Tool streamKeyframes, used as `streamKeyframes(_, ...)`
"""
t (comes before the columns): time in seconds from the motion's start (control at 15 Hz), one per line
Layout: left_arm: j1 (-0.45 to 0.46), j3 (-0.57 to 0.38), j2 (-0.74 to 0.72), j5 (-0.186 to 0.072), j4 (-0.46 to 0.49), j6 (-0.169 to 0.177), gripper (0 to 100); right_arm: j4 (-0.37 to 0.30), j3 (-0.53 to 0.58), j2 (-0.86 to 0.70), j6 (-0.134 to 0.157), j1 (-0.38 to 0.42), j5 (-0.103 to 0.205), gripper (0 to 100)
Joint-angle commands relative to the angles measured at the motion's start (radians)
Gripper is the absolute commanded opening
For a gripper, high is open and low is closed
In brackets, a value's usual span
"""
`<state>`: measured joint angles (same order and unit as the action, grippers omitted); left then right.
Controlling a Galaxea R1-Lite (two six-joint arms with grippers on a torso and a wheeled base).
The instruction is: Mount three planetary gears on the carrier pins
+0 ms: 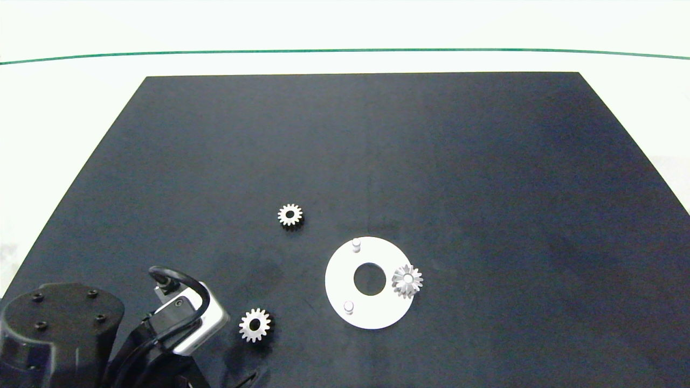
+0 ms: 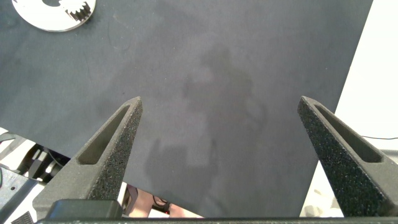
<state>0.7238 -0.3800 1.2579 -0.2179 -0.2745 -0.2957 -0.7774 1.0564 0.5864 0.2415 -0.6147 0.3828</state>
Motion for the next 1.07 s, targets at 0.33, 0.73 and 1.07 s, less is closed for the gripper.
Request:
streamKeyframes(0.33, 0.003, -0.043, 0.09, -0.003, -0.009, -0.003, 100, -0.009, -0.024, 0.026, 0.002, 0.0, 0.002, 100)
streamKeyframes(0.73, 0.003, -0.069, 0.117, -0.003, -0.011, -0.006, 100, -0.045, -0.085, 0.075, -0.005, -0.004, 0.001, 100)
streamKeyframes(1.07, 0.003, -0.069, 0.144, -0.005, -0.019, -0.003, 100, -0.045, -0.099, 0.079, -0.01, -0.005, 0.001, 100)
